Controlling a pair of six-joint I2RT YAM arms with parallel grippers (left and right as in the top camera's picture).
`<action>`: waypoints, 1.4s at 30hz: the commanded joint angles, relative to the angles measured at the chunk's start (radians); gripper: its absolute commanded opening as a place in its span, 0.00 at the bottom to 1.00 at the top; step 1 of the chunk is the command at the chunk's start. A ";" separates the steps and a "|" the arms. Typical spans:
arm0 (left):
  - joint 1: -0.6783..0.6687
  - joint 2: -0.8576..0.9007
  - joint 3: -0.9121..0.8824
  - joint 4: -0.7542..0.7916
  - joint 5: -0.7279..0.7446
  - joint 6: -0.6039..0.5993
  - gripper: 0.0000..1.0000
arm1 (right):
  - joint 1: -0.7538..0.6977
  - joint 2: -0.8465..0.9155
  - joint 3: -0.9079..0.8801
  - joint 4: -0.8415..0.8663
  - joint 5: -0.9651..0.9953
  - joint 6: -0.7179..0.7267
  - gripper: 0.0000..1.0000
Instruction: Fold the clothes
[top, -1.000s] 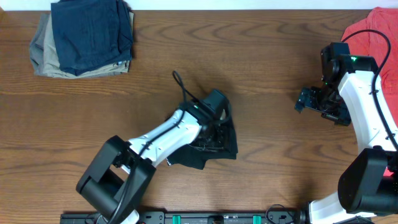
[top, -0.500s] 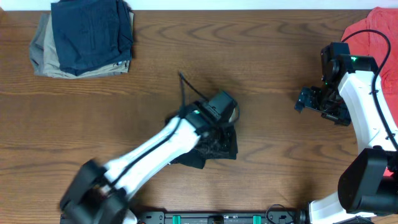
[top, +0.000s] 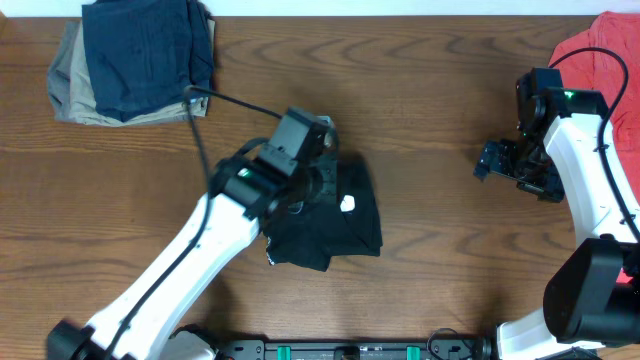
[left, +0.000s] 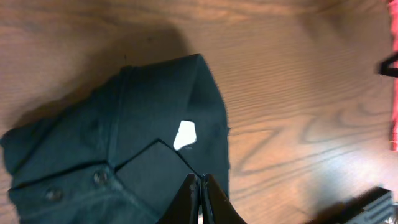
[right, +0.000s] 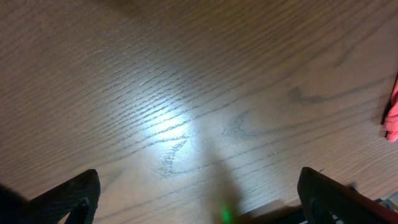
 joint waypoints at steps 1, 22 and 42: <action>-0.002 0.116 -0.022 0.029 0.005 0.016 0.06 | 0.004 0.005 0.013 0.000 0.010 -0.009 0.99; -0.002 0.320 -0.006 0.205 0.296 0.013 0.06 | 0.004 0.005 0.013 0.000 0.011 -0.009 0.99; -0.055 0.109 -0.137 0.010 0.292 -0.032 0.06 | 0.004 0.005 0.013 0.000 0.010 -0.009 0.99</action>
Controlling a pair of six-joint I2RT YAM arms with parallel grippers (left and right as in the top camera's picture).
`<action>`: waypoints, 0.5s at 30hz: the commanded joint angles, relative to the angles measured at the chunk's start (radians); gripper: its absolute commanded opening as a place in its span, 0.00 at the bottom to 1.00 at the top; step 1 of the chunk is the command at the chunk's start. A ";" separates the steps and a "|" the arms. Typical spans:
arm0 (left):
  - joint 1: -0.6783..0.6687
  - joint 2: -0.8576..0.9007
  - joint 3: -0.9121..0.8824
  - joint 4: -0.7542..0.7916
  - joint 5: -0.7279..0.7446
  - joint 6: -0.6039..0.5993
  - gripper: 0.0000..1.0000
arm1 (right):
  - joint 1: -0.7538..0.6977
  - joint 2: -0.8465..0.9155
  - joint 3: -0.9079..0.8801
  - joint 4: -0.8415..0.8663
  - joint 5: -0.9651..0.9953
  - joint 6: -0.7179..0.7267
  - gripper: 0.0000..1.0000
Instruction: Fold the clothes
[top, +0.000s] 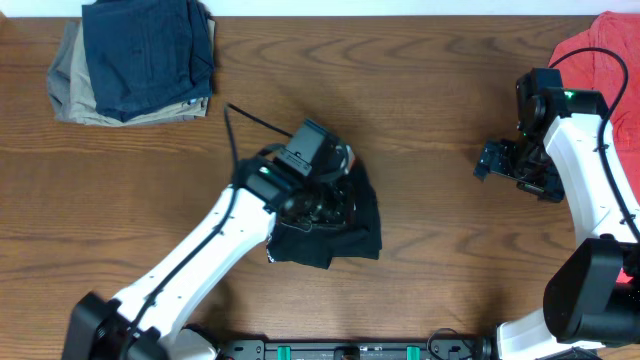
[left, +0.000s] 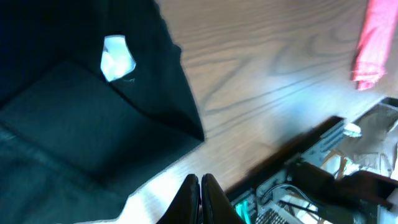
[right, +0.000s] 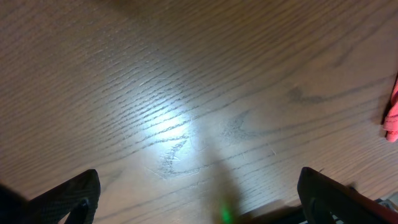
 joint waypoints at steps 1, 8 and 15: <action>-0.027 0.064 -0.068 0.042 0.006 -0.033 0.06 | 0.004 0.005 0.013 -0.001 0.011 -0.009 0.99; -0.103 0.251 -0.161 0.264 0.006 -0.052 0.06 | 0.004 0.005 0.013 -0.001 0.010 -0.009 0.99; -0.129 0.315 -0.160 0.307 0.024 -0.087 0.06 | 0.004 0.005 0.013 -0.001 0.010 -0.009 0.99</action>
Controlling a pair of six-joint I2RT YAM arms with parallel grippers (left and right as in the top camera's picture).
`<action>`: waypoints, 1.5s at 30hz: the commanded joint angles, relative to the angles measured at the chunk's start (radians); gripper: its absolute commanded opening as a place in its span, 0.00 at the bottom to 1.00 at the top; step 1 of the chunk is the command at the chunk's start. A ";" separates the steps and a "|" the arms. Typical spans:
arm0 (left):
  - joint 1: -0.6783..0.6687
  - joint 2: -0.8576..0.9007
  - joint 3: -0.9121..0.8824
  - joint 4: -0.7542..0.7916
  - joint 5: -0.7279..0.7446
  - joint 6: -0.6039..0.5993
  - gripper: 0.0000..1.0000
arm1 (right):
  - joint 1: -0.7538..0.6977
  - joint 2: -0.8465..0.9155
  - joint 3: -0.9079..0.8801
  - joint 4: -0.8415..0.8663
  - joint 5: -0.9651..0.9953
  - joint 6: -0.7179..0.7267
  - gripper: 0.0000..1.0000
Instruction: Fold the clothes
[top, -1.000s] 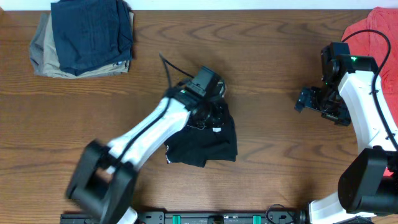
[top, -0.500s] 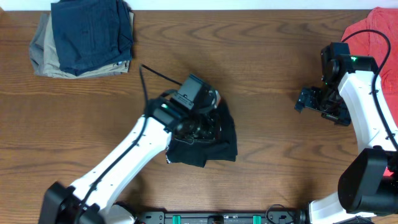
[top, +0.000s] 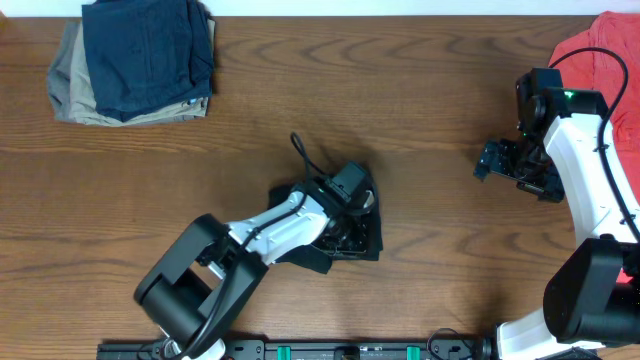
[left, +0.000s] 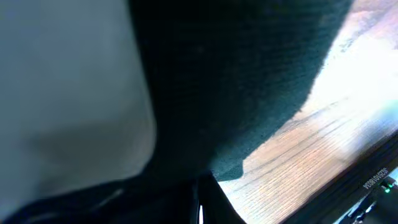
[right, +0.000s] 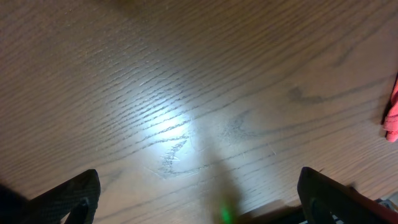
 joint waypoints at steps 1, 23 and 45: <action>-0.003 -0.014 -0.007 -0.008 0.001 -0.019 0.06 | 0.004 0.005 0.013 -0.001 0.010 -0.009 0.99; 0.081 -0.378 0.025 -0.016 -0.159 0.034 0.06 | 0.004 0.005 0.013 -0.001 0.011 -0.009 0.99; 0.038 -0.111 0.035 0.172 0.009 0.019 0.06 | 0.004 0.005 0.013 -0.001 0.010 -0.009 0.99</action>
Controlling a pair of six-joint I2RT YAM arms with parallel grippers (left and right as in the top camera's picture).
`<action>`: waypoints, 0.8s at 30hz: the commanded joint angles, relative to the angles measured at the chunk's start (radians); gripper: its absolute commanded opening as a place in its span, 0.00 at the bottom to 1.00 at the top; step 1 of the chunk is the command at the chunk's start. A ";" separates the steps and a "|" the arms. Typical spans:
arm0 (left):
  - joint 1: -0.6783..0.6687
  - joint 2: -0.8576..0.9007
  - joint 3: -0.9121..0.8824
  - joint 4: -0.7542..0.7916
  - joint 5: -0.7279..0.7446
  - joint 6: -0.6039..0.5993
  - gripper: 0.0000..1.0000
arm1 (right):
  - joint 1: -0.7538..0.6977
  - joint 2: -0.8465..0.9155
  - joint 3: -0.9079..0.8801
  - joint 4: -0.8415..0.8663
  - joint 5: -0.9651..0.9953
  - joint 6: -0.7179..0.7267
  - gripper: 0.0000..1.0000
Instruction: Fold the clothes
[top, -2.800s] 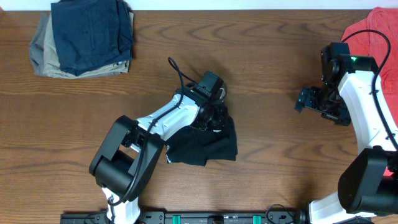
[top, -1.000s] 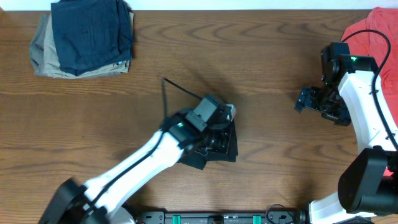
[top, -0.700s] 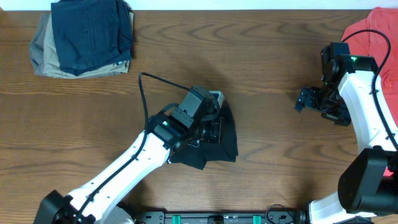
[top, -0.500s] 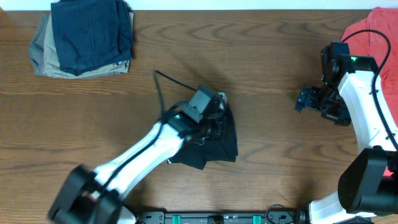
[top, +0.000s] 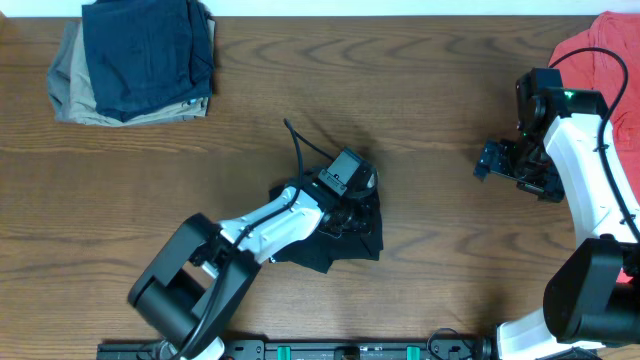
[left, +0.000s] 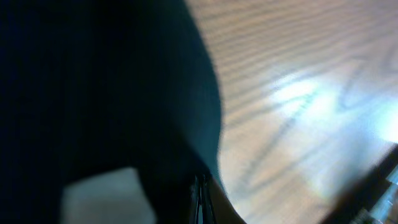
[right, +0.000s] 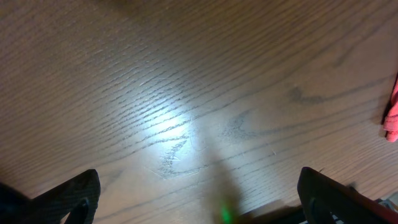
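Note:
A black garment (top: 345, 238) lies bunched in a rough fold at the table's middle. My left gripper (top: 352, 200) is low on its upper right part. In the left wrist view the fingertips (left: 202, 190) are pressed together, and dark cloth (left: 93, 93) fills the view's left side around them. I see no cloth between them. Bare wood shows to the right. My right gripper (top: 495, 160) hovers far to the right over bare wood. Its fingers (right: 68, 193) are spread wide with nothing between them.
A folded navy garment (top: 145, 50) lies on a khaki one (top: 70, 95) at the back left corner. A red garment (top: 600, 45) lies at the back right corner, behind the right arm. The left arm (top: 260, 225) stretches low across the front of the table.
The left gripper stayed shut at the black garment's right side and shifted slightly. Its wrist view now has cloth on the left and wood on the right. The right arm has not moved.
At first the left gripper was shut above the black garment, whose white tag was showing. Then it stood over the garment's right edge. After that it was down against the cloth there, with the tag hidden, and it is still there. The right gripper stayed open and still.

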 joint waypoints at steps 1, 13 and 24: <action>-0.001 -0.118 0.024 -0.001 0.054 0.008 0.06 | 0.004 0.005 0.013 0.000 0.011 -0.009 0.99; 0.171 -0.500 0.023 -0.297 -0.002 0.101 0.10 | 0.004 0.005 0.013 0.000 0.011 -0.009 0.99; 0.378 -0.418 -0.162 -0.302 0.306 0.280 0.06 | 0.004 0.005 0.013 0.000 0.010 -0.009 0.99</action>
